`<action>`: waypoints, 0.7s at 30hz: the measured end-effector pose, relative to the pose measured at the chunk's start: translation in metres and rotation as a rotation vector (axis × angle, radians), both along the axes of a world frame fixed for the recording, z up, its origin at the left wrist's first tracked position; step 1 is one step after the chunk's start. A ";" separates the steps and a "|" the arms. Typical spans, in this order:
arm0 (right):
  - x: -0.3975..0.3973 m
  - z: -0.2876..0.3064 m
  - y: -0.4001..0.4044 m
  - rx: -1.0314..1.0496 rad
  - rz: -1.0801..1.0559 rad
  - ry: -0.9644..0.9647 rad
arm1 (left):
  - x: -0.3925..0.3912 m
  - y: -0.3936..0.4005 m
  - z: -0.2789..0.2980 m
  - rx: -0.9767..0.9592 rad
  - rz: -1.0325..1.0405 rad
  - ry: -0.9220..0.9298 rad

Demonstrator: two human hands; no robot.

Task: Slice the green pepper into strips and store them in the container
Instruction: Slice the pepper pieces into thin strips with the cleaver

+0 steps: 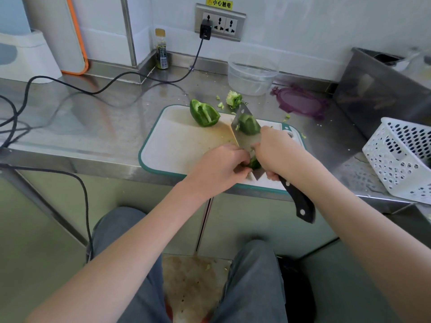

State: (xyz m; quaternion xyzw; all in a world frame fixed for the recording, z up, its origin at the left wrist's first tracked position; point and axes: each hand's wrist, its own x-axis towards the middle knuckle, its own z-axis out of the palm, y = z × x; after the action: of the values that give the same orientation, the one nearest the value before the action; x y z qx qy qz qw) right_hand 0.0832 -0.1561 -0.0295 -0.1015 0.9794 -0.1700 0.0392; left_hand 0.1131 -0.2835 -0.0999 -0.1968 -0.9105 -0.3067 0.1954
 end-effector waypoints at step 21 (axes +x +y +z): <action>-0.010 0.006 -0.011 0.092 0.033 0.011 | -0.001 -0.002 -0.001 -0.024 -0.062 0.018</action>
State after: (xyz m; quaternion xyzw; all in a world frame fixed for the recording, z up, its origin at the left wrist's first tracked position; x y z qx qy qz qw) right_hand 0.0735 -0.1668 -0.0237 -0.1165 0.9846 -0.1237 0.0410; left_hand 0.1121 -0.2853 -0.1007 -0.2300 -0.9058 -0.2998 0.1917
